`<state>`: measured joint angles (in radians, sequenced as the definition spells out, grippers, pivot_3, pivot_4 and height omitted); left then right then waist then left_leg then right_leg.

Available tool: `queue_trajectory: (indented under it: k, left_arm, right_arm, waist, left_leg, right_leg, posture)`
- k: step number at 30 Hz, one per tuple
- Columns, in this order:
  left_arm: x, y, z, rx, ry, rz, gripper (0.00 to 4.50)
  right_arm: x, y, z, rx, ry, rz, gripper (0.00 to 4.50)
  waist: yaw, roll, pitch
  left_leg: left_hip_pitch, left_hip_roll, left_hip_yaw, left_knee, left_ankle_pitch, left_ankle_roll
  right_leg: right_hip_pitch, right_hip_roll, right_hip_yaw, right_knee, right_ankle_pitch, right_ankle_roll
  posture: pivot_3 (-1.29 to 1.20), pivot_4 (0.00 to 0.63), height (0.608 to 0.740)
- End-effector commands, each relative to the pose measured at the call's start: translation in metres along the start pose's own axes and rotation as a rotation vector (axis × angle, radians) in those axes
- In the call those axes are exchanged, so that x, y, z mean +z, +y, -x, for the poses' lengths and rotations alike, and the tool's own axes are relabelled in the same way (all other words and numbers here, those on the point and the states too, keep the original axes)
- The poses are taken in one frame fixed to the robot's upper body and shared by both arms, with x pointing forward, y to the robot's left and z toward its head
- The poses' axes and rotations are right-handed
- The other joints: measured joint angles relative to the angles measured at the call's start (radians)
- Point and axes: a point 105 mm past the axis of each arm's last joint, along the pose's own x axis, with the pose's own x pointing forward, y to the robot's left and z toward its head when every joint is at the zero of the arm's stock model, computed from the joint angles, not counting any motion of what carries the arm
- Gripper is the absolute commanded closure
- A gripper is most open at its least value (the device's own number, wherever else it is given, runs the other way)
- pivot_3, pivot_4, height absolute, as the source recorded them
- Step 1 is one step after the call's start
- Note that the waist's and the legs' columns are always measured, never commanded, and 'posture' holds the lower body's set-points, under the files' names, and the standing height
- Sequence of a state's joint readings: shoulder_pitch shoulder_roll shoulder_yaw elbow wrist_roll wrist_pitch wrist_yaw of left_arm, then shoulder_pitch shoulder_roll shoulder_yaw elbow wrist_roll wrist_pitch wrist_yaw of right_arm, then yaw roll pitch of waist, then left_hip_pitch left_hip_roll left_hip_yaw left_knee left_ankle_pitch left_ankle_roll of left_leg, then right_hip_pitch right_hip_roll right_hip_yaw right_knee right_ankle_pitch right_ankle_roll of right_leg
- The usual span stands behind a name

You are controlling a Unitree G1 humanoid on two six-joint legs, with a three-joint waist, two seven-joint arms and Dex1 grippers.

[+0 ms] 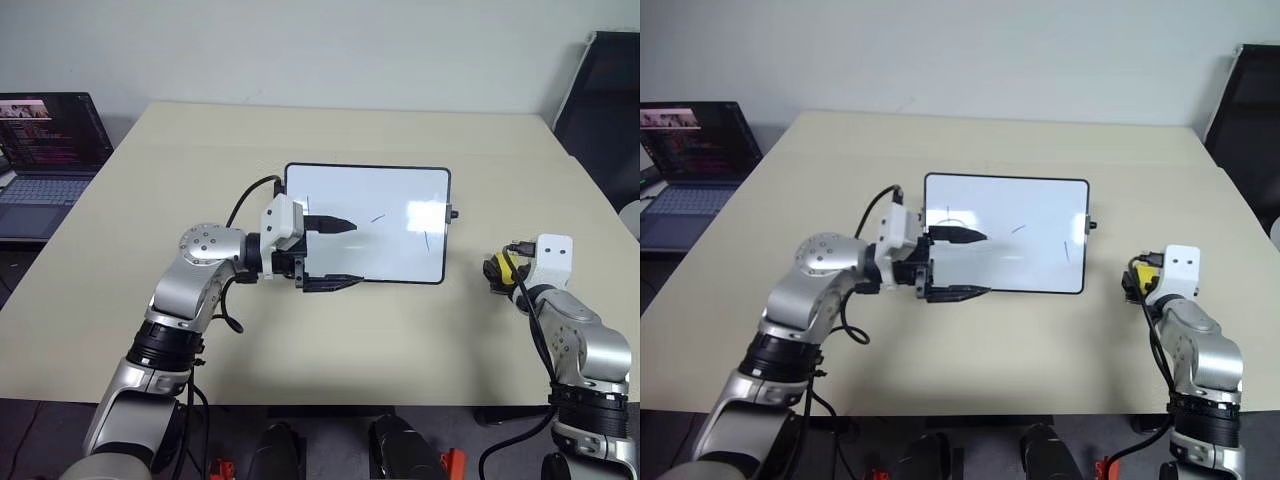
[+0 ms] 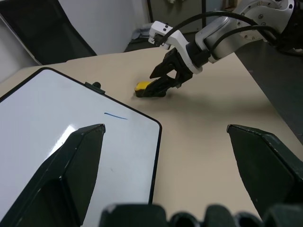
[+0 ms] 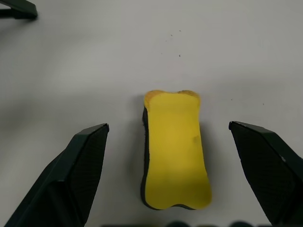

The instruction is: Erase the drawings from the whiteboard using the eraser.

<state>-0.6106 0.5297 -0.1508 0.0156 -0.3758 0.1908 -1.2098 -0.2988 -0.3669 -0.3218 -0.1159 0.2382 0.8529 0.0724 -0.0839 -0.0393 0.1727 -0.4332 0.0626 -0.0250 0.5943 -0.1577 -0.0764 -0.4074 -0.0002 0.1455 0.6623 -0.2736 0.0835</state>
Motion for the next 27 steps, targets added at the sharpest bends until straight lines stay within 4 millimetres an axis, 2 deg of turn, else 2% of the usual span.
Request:
queue_trajectory:
  k: [1, 5, 9, 12, 16, 19, 23, 27]
  left_arm:
    - [0.006, 0.001, 0.002, 0.011, -0.007, -0.034, 0.0]
    - [0.005, 0.001, 0.005, 0.023, -0.003, -0.031, 0.0]
    - [0.001, 0.001, 0.008, 0.032, 0.0, -0.025, 0.0]
    - [-0.004, -0.001, 0.011, 0.044, 0.007, -0.01, 0.0]
    - [-0.012, -0.003, 0.018, 0.07, 0.024, 0.021, 0.0]
    - [-0.021, -0.008, 0.028, 0.116, 0.04, 0.08, 0.0]
    - [-0.038, -0.02, 0.041, 0.151, 0.091, 0.142, 0.0]
    - [-0.044, -0.022, 0.045, 0.199, 0.102, 0.15, 0.0]
  right_arm:
    - [0.016, -0.007, -0.002, -0.016, -0.058, 0.007, 0.03]
    - [0.016, -0.012, -0.007, -0.035, -0.055, 0.006, 0.91]
    - [0.017, -0.013, -0.008, -0.032, -0.057, 0.008, 2.4]
    - [0.015, -0.012, -0.008, -0.026, -0.053, 0.007, 3.35]
    - [0.017, -0.01, -0.004, -0.022, -0.065, 0.011, 3.4]
    - [0.023, -0.003, 0.006, 0.015, -0.097, 0.062, 3.4]
    - [0.019, 0.025, 0.026, 0.152, -0.105, 0.11, 3.4]
    - [0.015, 0.059, 0.05, 0.318, -0.118, 0.228, 3.4]
  waist:
    - [0.0, 0.0, 0.0]
    - [0.0, 0.0, 0.0]
    - [0.0, 0.0, 0.0]
    - [0.0, 0.0, 0.0]
    - [0.0, 0.0, 0.0]
    - [-0.001, 0.001, 0.0]
    - [-0.001, 0.001, 0.0]
    - [0.001, 0.001, 0.0]
  left_leg:
    - [0.0, 0.0, 0.0, 0.0, 0.0, 0.0]
    - [0.0, 0.0, 0.0, 0.0, 0.0, 0.0]
    - [0.0, 0.0, 0.0, 0.0, 0.0, 0.0]
    - [0.0, 0.0, 0.0, 0.0, 0.0, 0.0]
    - [0.0, 0.0, 0.0, 0.0, 0.0, 0.0]
    - [0.0, 0.0, 0.0, 0.0, 0.0, 0.0]
    - [0.0, 0.001, 0.0, -0.001, 0.0, 0.0]
    - [0.0, 0.001, -0.001, 0.0, 0.0, 0.0]
  right_leg:
    - [0.0, 0.0, 0.0, 0.0, 0.0, 0.0]
    - [0.0, 0.0, 0.0, 0.0, 0.0, 0.0]
    - [0.0, 0.0, 0.0, 0.0, 0.0, 0.0]
    - [0.0, 0.0, 0.0, 0.0, 0.0, 0.0]
    - [0.0, 0.0, 0.0, 0.001, 0.0, 0.0]
    - [0.0, 0.0, 0.0, 0.001, 0.0, 0.0]
    - [0.0, 0.0, 0.0, 0.001, -0.001, 0.0]
    - [-0.001, 0.0, 0.0, 0.001, -0.003, -0.004]
  posture:
    - [0.0, 0.15, 0.74]
    - [0.0, 0.15, 0.74]
    - [0.0, 0.15, 0.74]
    - [0.0, 0.15, 0.74]
    - [0.0, 0.15, 0.74]
    - [0.0, 0.15, 0.74]
    - [0.0, 0.15, 0.74]
    - [0.0, 0.15, 0.74]
